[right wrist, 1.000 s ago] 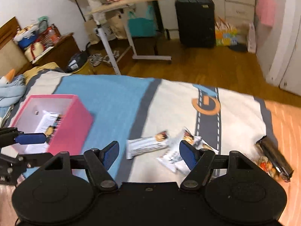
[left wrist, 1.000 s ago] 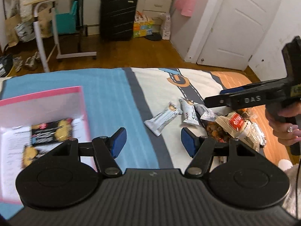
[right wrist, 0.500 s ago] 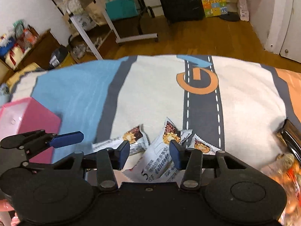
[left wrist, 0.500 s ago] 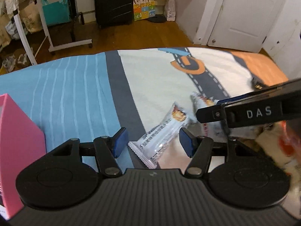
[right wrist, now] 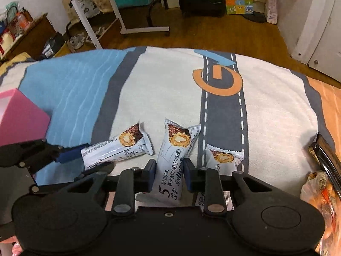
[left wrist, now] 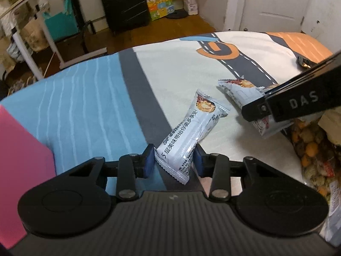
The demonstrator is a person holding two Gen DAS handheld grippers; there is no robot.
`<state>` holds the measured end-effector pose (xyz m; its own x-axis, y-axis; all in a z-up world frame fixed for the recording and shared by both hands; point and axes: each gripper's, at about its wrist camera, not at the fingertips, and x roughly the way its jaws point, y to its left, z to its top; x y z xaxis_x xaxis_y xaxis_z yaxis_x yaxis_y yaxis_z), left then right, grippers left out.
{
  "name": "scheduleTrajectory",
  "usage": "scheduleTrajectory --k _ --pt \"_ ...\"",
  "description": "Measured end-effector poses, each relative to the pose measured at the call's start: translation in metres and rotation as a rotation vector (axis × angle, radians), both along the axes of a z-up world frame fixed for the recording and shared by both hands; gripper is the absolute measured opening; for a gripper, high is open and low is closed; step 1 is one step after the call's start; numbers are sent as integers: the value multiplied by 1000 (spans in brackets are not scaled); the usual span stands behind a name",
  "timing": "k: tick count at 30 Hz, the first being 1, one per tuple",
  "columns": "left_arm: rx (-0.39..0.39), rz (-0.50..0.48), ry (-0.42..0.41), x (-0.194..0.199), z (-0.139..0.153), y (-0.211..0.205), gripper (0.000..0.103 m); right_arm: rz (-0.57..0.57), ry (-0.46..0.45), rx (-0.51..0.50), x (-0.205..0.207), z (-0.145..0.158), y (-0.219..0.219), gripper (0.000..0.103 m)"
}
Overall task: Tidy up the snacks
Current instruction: 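Grasp a white wrapped bar with the left gripper while the right gripper grasps another, then carry both white bars over the pink box and open both grippers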
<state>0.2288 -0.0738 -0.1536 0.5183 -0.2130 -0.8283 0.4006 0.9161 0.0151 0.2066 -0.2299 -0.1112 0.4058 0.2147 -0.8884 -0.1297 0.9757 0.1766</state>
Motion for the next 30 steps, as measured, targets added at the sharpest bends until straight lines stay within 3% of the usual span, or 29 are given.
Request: scheduleTrajectory --k 13,30 --pt "-8 57 5 -38 34 26 35 20 43 63 -30 18 13 32" --pt "-40 25 34 -116 89 63 35 107 -27 93 -122 56 41 32"
